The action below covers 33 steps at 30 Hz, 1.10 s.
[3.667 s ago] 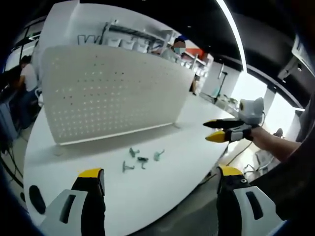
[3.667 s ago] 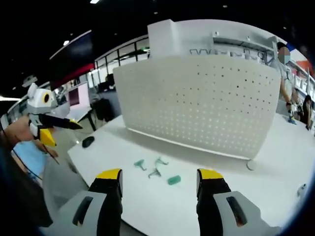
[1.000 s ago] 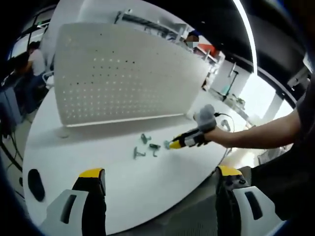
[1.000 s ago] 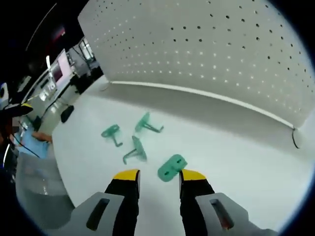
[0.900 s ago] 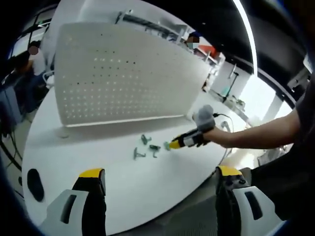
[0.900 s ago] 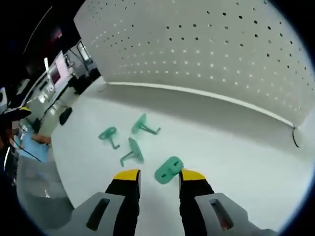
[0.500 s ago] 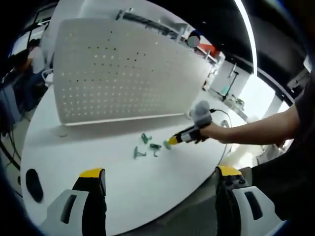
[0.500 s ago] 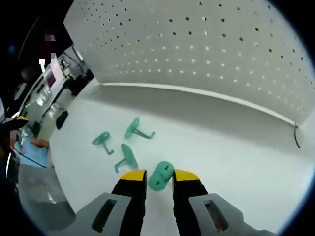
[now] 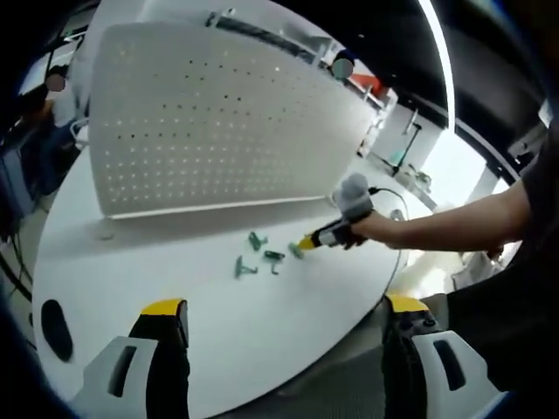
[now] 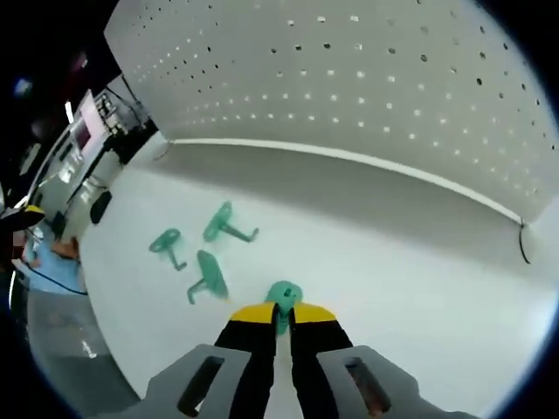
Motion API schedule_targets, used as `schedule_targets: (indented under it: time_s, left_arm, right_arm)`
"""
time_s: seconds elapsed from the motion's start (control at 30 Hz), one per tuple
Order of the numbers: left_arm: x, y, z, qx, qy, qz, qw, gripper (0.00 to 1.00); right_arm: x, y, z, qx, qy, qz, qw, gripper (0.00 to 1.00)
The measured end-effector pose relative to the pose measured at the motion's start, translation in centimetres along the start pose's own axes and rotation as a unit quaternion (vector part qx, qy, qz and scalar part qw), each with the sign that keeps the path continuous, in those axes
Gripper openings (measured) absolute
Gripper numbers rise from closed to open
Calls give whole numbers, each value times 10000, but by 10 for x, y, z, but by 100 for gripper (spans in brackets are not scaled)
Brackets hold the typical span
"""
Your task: Insert the hook assembly into the mounting plate slot until the hook locks in place.
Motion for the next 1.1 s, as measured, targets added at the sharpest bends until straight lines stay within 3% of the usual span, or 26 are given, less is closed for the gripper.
schedule_targets:
  time_s: [0.17,0.67,0.9,1.1]
  left_arm:
    - [1,3,-5,-44,-53,-40,10000,93]
    - [3,0,-8,-42,-75,0,10000,93]
    - [3,5,-7,12,-48,-33,10000,93]
    - [4,9,-7,118,-2,-26,9999,93]
  right_arm:
    - [-4,2,2,-28,17,-124,9999,7]
    - [-1,8,3,-21,-34,-128,9999,1]
    - [-3,16,11,154,-35,-69,9999,1]
    - [-5,31,29,510,-24,61,9987,1]
Point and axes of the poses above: the point that each gripper's makers call its tool centre point, and the gripper's own axes: z roughly backward along the fingers, x roughly to its right, y roughly out of its top, the point moved 3 cm from there along z, roughly backward along the fingers, and after that the axes turned 11 degrees about -y, right-handed, at the moved point
